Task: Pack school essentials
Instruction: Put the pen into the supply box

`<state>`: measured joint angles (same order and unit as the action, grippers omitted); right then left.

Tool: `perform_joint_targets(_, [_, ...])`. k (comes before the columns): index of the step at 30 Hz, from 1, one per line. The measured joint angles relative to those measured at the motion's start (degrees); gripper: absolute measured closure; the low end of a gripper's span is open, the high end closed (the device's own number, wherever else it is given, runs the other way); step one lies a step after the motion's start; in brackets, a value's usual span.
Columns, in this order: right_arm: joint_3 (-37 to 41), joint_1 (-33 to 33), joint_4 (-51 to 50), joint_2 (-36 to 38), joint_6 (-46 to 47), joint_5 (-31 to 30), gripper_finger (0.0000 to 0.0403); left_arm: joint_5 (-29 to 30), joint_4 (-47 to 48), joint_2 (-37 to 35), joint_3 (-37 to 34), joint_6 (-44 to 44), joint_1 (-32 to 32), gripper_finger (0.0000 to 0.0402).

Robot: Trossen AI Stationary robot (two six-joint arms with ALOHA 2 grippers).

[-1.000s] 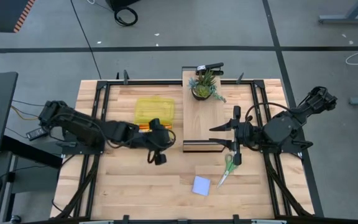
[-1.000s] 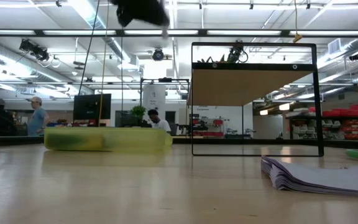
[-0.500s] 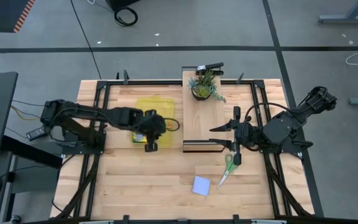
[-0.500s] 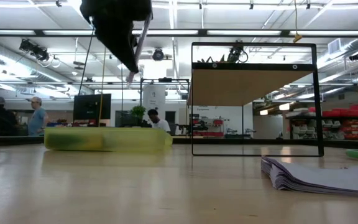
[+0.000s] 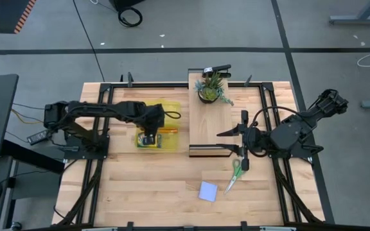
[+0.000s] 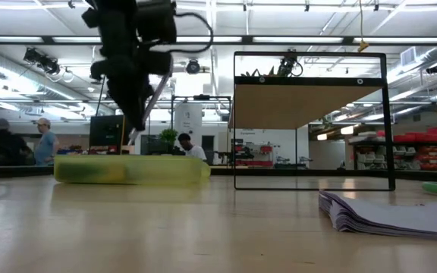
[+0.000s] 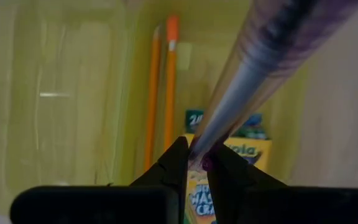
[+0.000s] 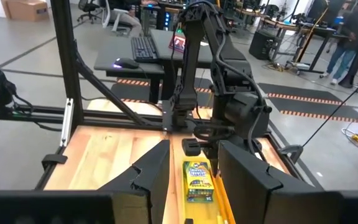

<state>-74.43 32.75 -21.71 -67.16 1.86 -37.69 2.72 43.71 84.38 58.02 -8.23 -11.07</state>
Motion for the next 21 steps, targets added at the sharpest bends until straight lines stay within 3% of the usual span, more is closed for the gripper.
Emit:
perform_joint_targets(8, [0.00,-2.12,-0.61,0.00,-2.07,0.00,0.0258,0.87,-0.35,0.00,-4.69,-1.39,-3.89,0.0351])
perform_joint_targets(11, [0.00,-3.28,-0.62,0.00,-2.00,0.00,0.0258,3.63,-1.03,0.00,-6.03,-3.02,-4.22,0.0351])
perform_joint_targets(21, [0.00,-5.49,-0.58,0.00,-2.09,0.00,0.0258,5.09,-1.40,0.00,-9.02,-8.09,-4.22,0.0351])
